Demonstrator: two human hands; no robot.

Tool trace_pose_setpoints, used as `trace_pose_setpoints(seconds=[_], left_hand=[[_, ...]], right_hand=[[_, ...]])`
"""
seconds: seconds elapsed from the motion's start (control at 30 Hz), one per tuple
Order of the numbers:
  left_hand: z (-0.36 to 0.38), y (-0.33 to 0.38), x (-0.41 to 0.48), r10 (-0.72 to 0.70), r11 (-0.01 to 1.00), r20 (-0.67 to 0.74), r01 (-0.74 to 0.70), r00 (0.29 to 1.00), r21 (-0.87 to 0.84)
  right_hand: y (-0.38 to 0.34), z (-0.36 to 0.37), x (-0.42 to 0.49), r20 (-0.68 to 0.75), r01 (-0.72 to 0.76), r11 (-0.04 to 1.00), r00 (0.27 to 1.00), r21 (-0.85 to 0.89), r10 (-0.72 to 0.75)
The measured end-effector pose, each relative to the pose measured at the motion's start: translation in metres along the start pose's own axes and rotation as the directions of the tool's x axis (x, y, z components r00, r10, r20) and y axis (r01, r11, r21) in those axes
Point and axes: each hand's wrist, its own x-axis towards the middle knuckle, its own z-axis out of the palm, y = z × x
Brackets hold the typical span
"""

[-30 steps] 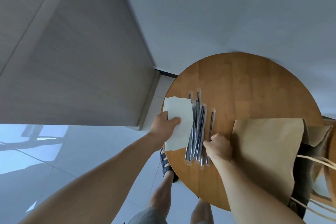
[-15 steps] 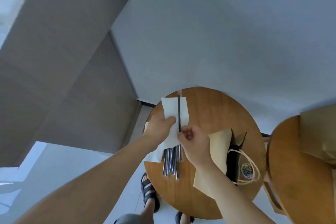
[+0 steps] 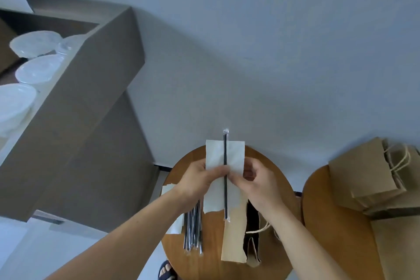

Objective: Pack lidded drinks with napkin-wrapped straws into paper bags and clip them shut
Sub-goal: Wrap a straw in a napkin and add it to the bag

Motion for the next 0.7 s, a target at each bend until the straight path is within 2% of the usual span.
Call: trace_pose_setpoints(seconds=[0.07, 0.33, 0.4, 0.47, 0.5, 0.53, 0.6, 0.63, 0.7], left_hand=[[0.014, 0.007, 0.001, 0.009, 1.0, 0.052, -0.01, 0.999, 0.018], [0.05, 0.013, 0.011, -0.014, 0.994, 0.148, -0.003, 0.989, 0.113], [0.051, 0.01, 0.016, -0.008, 0.991, 0.134, -0.011, 0.991, 0.137], [0.048, 0.0, 0.024, -0.016, 0.984, 0.089, 0.0, 0.996, 0.176], [0.046, -0.007, 0.026, -0.032, 0.963, 0.058, 0.015, 0.998, 0.269], [0.043, -0.016, 0.027, -0.057, 0.902, 0.032, 0.038, 0.998, 0.43], [0.039, -0.043, 0.028, -0.187, 0.666, 0.05, 0.089, 0.981, 0.741], [0.04, -0.057, 0.026, -0.284, 0.548, 0.084, 0.09, 0.955, 0.832], [0.047, -0.081, 0.023, -0.432, 0.373, 0.119, 0.057, 0.894, 0.926]], right_hand=[[-0.009, -0.014, -0.004, 0.124, -0.017, 0.998, 0.992, 0.068, 0.009], [0.002, -0.053, -0.01, 0.118, -0.063, 0.997, 0.991, 0.04, 0.058], [0.009, -0.059, -0.009, 0.07, -0.076, 0.997, 0.995, -0.01, 0.076], [0.015, -0.069, -0.003, -0.04, -0.084, 0.996, 0.996, -0.018, 0.083], [0.018, -0.073, 0.001, -0.113, -0.086, 0.996, 0.99, -0.004, 0.085], [0.02, -0.078, 0.006, -0.191, -0.086, 0.996, 0.978, 0.015, 0.087], [0.025, -0.083, 0.018, -0.329, -0.085, 0.996, 0.94, 0.033, 0.091], [0.028, -0.082, 0.025, -0.378, -0.095, 0.995, 0.921, 0.022, 0.096], [0.036, -0.076, 0.038, -0.434, -0.132, 0.991, 0.893, -0.007, 0.116]])
